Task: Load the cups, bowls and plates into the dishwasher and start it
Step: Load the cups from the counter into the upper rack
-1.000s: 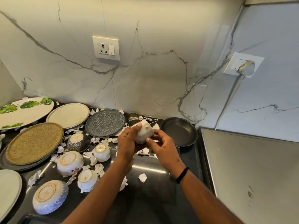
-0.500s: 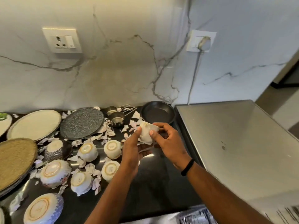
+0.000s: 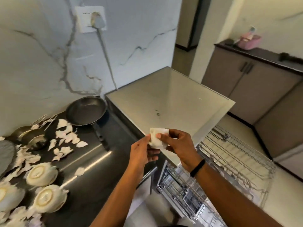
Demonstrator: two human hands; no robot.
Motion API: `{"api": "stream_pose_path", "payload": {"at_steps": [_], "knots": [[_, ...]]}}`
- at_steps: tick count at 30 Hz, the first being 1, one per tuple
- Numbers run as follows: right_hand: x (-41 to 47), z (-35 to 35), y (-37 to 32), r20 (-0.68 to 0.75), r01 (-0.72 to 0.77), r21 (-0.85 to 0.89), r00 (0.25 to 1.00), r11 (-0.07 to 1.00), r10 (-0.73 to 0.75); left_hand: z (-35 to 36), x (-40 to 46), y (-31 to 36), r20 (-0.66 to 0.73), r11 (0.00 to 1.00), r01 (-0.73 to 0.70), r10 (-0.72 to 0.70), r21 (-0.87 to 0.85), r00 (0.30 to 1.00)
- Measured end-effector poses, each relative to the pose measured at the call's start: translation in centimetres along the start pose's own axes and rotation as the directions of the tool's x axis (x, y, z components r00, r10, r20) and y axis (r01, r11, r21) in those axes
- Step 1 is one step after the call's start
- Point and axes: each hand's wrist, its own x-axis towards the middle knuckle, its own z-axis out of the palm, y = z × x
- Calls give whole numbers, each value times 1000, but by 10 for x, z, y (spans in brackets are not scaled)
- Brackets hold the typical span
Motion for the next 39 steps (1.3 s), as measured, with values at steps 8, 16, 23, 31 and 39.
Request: {"api": "stream_pose_path", "payload": {"at_steps": [8, 16, 23, 31, 39], "knots": [[-4, -123, 1, -111, -95, 176, 987, 980, 116, 120, 10, -19, 200, 974, -42, -4, 223, 980], [25, -248, 24, -216, -111, 289, 960, 951, 177, 238, 39, -43, 334, 909, -114, -29, 401, 942], [58, -298, 90, -253, -225, 373, 909, 900, 331, 287, 73, -103, 289, 846, -68, -104, 529, 952], [86, -297, 193, -253, -421, 426, 794, 801, 552, 283, 119, -190, 249, 734, -29, -193, 678, 949], [152, -306, 269, -384, -510, 335, 694, 792, 609, 294, 198, -259, 110, 661, -14, -104, 750, 988]]}}
